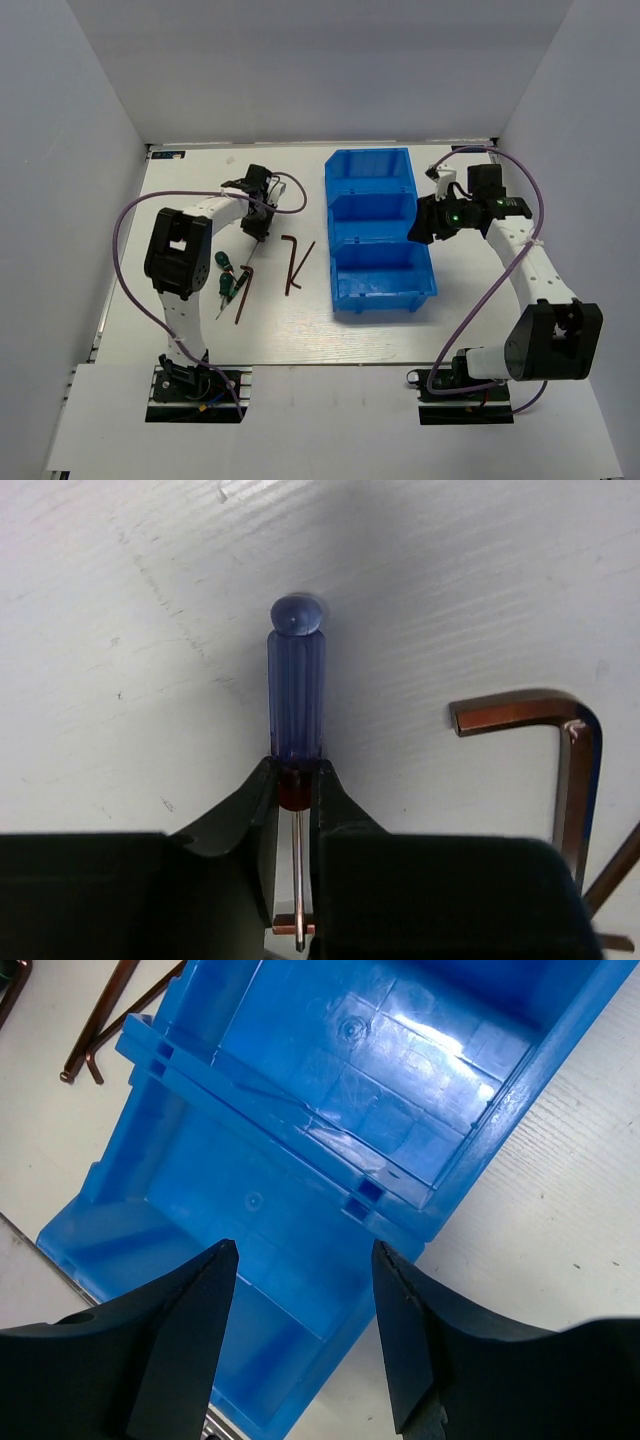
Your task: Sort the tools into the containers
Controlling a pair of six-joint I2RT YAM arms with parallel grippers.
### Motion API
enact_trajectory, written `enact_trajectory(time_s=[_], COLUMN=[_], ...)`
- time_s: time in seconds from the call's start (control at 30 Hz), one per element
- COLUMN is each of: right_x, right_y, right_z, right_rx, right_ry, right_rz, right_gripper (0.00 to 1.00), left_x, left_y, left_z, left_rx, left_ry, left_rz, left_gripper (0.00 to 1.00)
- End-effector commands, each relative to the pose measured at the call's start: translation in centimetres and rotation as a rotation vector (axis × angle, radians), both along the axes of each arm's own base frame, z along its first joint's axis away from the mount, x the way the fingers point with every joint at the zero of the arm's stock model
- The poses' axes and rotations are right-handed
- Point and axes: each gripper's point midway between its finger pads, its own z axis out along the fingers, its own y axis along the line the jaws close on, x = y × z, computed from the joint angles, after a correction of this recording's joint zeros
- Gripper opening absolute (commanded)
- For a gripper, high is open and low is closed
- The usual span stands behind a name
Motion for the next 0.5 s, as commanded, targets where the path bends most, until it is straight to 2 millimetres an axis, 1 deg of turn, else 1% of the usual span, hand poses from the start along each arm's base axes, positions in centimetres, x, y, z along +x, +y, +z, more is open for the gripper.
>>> enact_trajectory(time_s=[0.0, 0.03, 0.07, 0.1, 0.13, 0.17, 0.2, 0.23, 0.27, 0.3, 0.33, 0.37, 0.4, 0.43, 0.47], right_x=[1.0, 1.1, 1.0, 1.1, 1.0, 0.9, 0.9, 0.8, 0.7, 0.5, 0.6, 0.3, 0.2, 0.1, 0.0], right_y=[0.3, 0.3, 0.4, 0.5, 0.5, 0.6, 0.6, 0.7, 0.8, 0.9, 0.9, 1.2, 1.3, 1.5, 1.5], right_z=[1.0, 1.1, 0.9, 1.0, 0.9, 0.9, 1.0, 0.9, 1.0, 1.3, 1.2, 1.4, 1.5, 1.6, 1.8], right_rx=[0.025, 0.028, 0.028, 0.033, 0.032, 0.037, 0.038, 0.040, 0.039, 0.047, 0.049, 0.058, 0.061, 0.071, 0.072], right_ry=[-0.030, -0.033, -0.027, -0.029, -0.023, -0.024, -0.024, -0.021, -0.025, -0.037, -0.042, -0.048, -0.065, -0.072, -0.084], right_rz=[-0.001, 0.001, 0.006, 0.010, 0.009, 0.019, 0.022, 0.029, 0.039, 0.054, 0.067, 0.082, 0.110, 0.126, 0.134], right_gripper=[0.62, 0.62, 0.62, 0.62, 0.62, 0.61, 0.60, 0.58, 0.47, 0.36, 0.26, 0.07, 0.01, 0.00, 0.00], left_x=[-0.1, 0.0, 0.6, 1.9, 2.7, 4.6, 5.7, 6.6, 9.0, 9.9, 10.4, 11.7, 12.1, 12.4, 13.0], left_y=[1.5, 1.1, 1.1, 0.9, 0.5, 0.0, -0.4, -1.2, -2.5, -3.6, -4.8, -6.7, -8.2, -9.5, -12.0], left_z=[-1.3, -1.2, -0.7, 0.4, 1.2, 3.1, 4.4, 5.7, 8.4, 9.3, 10.0, 11.2, 12.1, 12.6, 13.6], left_rx=[0.109, 0.106, 0.110, 0.107, 0.094, 0.078, 0.060, 0.021, -0.057, -0.109, -0.164, -0.276, -0.331, -0.394, -0.455], left_ry=[-0.009, -0.018, -0.038, -0.075, -0.101, -0.155, -0.191, -0.222, -0.289, -0.306, -0.310, -0.351, -0.383, -0.405, -0.459], left_rz=[0.004, -0.004, 0.012, 0.019, 0.030, 0.057, 0.068, 0.067, 0.066, 0.051, 0.033, -0.010, -0.040, -0.084, -0.147], left_gripper=[0.17, 0.13, 0.11, 0.08, 0.08, 0.05, 0.04, 0.02, 0.02, 0.00, 0.00, 0.00, 0.00, 0.00, 0.00])
